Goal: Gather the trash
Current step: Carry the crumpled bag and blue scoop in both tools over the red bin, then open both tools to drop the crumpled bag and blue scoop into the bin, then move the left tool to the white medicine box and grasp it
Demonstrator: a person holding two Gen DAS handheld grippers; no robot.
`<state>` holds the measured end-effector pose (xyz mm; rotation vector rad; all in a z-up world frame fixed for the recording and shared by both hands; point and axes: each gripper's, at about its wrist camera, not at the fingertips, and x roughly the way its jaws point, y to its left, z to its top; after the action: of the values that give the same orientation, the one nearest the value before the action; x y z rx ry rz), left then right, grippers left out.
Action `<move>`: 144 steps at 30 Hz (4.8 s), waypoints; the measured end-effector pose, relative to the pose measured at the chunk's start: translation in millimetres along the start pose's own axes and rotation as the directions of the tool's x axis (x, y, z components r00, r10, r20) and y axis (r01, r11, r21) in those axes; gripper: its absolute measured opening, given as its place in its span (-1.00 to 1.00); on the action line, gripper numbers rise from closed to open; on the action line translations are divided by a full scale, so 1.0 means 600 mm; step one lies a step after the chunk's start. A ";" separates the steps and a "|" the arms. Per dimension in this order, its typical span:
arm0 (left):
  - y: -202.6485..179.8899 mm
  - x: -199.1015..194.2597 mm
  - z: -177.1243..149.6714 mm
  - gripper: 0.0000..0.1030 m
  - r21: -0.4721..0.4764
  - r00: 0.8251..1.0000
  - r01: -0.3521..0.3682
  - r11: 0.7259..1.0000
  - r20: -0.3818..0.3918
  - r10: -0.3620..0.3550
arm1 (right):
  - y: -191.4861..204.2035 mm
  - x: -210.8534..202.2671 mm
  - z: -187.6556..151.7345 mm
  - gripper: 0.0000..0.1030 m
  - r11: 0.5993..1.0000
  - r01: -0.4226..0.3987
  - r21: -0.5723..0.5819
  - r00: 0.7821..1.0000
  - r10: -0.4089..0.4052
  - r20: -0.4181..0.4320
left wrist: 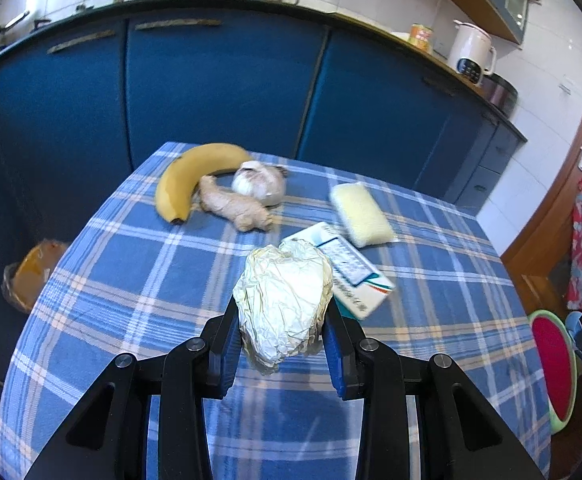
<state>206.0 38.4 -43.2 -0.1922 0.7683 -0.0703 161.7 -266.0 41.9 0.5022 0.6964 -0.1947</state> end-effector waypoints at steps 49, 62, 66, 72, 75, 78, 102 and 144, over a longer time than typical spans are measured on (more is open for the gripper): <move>-0.521 -0.036 -0.127 -0.28 0.403 0.867 0.495 0.770 -0.293 -0.403 | -0.338 -0.133 -0.055 -0.41 0.952 0.152 0.266 0.984 -0.171 0.048; -0.602 -0.006 -0.164 0.22 0.466 0.869 0.486 0.740 -0.349 -0.351 | -0.375 -0.137 -0.067 -0.37 0.939 0.159 0.305 0.983 -0.178 0.035; -0.588 0.000 -0.157 0.23 0.449 0.876 0.469 0.760 -0.342 -0.339 | -0.372 -0.138 -0.067 -0.31 0.941 0.153 0.302 0.984 -0.172 0.039; -0.543 0.000 -0.127 0.24 0.409 0.902 0.418 0.811 -0.295 -0.316 | -0.361 -0.137 -0.068 -0.07 0.947 0.139 0.289 0.987 -0.158 0.042; -0.511 0.000 -0.107 0.24 0.385 0.922 0.373 0.844 -0.259 -0.289 | -0.356 -0.134 -0.069 -0.02 0.949 0.136 0.284 0.987 -0.153 0.039; -0.474 0.002 -0.087 0.25 0.357 0.940 0.326 0.875 -0.222 -0.260 | -0.351 -0.130 -0.069 0.02 0.950 0.134 0.281 0.988 -0.149 0.034; -0.191 0.099 0.032 0.26 0.059 0.970 -0.224 0.973 -0.079 0.228 | -0.330 -0.112 -0.062 0.25 0.958 0.143 0.247 0.989 -0.150 0.010; -0.037 0.085 0.034 0.13 0.039 0.986 -0.123 0.992 -0.111 0.126 | -0.115 -0.082 -0.006 0.30 1.000 0.018 0.014 1.000 -0.018 0.003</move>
<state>256.9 12.9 -59.5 -0.1097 0.8898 0.0250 99.5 -323.3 46.1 0.5090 0.6968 -0.2174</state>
